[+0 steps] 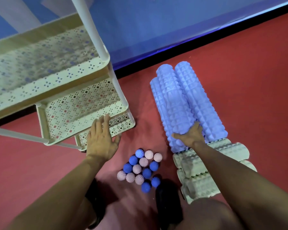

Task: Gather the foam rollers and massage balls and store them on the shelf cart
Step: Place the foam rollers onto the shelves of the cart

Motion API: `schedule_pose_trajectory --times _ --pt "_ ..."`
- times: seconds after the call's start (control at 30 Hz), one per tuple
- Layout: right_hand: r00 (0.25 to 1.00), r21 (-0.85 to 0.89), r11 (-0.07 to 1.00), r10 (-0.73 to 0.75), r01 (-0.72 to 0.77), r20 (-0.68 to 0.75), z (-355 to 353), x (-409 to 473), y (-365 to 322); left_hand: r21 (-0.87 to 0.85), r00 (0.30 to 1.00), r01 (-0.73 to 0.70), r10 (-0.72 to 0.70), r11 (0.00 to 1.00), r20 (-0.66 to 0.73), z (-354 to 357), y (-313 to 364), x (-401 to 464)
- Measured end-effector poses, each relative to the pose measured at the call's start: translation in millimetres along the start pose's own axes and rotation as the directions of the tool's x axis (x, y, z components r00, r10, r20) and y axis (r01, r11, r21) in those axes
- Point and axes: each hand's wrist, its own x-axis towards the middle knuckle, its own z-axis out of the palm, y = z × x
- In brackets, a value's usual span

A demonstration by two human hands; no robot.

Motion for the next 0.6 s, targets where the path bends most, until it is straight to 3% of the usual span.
schedule_pose_trajectory --times 0.2,0.37,0.47,0.6 --pt "0.992 0.317 0.948 -0.003 -0.038 0.128 -49.1 -37.8 -18.3 -0.052 0.999 0.040 -0.039 0.998 0.026 -42.0 -2.1 -57.3" --pt "0.970 0.532 0.843 -0.056 -0.082 0.237 -88.8 -143.7 -56.1 -0.218 0.995 0.072 -0.084 0.973 -0.047 -107.5 -4.0 -118.2" --pt "0.935 0.622 0.780 -0.166 -0.069 0.312 -96.9 -206.9 -65.5 -0.377 0.988 0.086 -0.129 0.922 -0.090 -140.6 -2.4 -158.9" --pt "0.889 0.712 0.698 -0.373 0.081 0.265 -105.6 -291.6 -64.5 -0.466 0.988 0.064 -0.122 0.882 -0.095 -171.8 -1.8 -211.1"
